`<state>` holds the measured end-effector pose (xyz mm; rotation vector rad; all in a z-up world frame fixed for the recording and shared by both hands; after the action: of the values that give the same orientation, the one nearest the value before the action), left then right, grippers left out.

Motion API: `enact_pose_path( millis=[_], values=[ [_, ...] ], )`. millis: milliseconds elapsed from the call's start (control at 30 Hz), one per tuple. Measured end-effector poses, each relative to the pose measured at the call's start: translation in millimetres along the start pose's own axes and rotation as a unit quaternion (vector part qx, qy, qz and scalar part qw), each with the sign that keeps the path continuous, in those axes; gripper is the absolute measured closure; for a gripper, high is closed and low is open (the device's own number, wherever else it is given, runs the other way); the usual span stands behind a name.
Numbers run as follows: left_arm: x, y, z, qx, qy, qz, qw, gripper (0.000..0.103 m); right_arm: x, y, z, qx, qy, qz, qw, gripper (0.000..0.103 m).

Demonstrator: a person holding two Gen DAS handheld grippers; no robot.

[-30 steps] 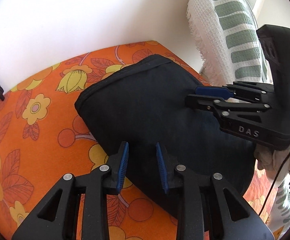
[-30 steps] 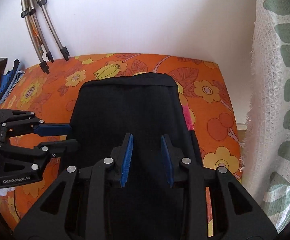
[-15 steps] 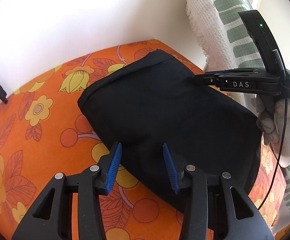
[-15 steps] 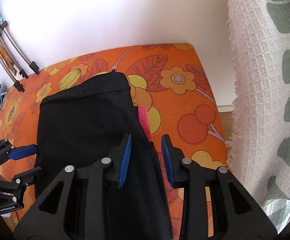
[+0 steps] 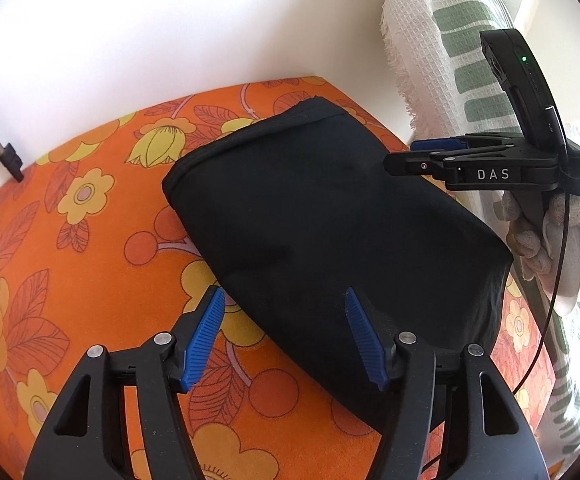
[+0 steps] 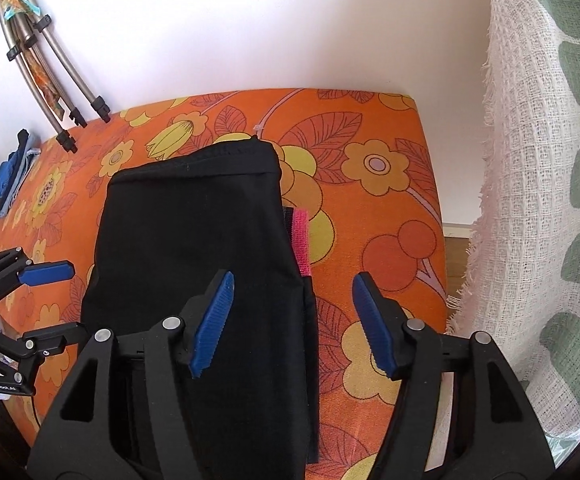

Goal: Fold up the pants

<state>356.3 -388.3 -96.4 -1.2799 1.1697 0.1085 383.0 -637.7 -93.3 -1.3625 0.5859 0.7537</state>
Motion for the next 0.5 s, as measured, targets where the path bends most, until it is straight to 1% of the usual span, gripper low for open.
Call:
enact_pose_path(
  millis=[100, 200, 267, 367, 500],
  values=[
    [2, 1, 7, -0.02, -0.002, 0.004, 0.9998, 0.041, 3, -1, 1, -0.001, -0.001, -0.004, 1.0, 0.039],
    [3, 1, 15, -0.046, 0.008, 0.01, 0.9989, 0.041, 5, -1, -1, -0.002, -0.008, -0.004, 1.0, 0.039],
    [1, 1, 23, -0.076, 0.024, 0.01, 0.9968, 0.041, 7, -1, -3, -0.001, -0.012, -0.002, 1.0, 0.039],
    [2, 1, 33, -0.107, 0.032, 0.01, 0.9937, 0.041, 12, -2, -8, 0.011, -0.039, 0.009, 0.999, 0.038],
    [12, 1, 40, -0.149, 0.053, 0.018, 0.9873, 0.041, 22, -2, -13, 0.016, -0.05, 0.017, 0.998, 0.038]
  ],
)
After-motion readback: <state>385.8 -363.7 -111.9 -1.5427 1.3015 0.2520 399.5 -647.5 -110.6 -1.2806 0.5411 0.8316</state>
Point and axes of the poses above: each gripper's, at about its wrist camera, not at the fingertips, and x roughly the way its jaws point, z to its left, y to its underside, the point moved 1 cm from there along x, roughly the way its jaws point, and after that the axes turned 12 degrees about -z, right-handed, at the moved point
